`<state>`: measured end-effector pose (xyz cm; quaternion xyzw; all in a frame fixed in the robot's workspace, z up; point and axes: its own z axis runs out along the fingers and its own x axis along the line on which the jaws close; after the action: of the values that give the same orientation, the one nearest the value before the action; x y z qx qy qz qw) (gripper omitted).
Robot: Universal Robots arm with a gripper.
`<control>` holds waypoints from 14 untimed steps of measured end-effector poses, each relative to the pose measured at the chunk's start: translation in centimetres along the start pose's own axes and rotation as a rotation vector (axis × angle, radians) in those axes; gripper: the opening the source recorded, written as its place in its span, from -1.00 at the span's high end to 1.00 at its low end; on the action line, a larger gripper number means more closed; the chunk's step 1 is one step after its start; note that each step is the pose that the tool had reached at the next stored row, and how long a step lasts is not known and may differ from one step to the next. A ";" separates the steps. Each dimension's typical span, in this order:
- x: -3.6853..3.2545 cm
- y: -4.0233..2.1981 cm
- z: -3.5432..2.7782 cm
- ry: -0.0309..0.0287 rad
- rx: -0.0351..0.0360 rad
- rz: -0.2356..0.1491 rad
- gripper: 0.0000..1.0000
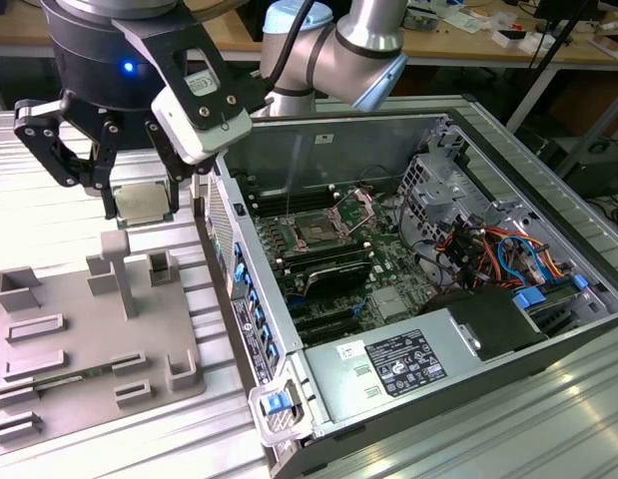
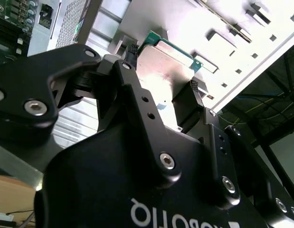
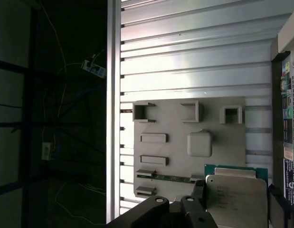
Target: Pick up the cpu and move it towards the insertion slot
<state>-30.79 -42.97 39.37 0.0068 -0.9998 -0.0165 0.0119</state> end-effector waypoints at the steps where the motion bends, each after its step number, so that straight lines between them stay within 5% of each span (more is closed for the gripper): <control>1: -0.08 0.00 0.00 0.0000 0.0000 0.000 -0.09; 14: -1.79 -0.02 -0.04 0.0000 0.0001 0.000 -0.09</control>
<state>-29.00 -42.97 39.37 0.0068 -0.9998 -0.0165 0.0119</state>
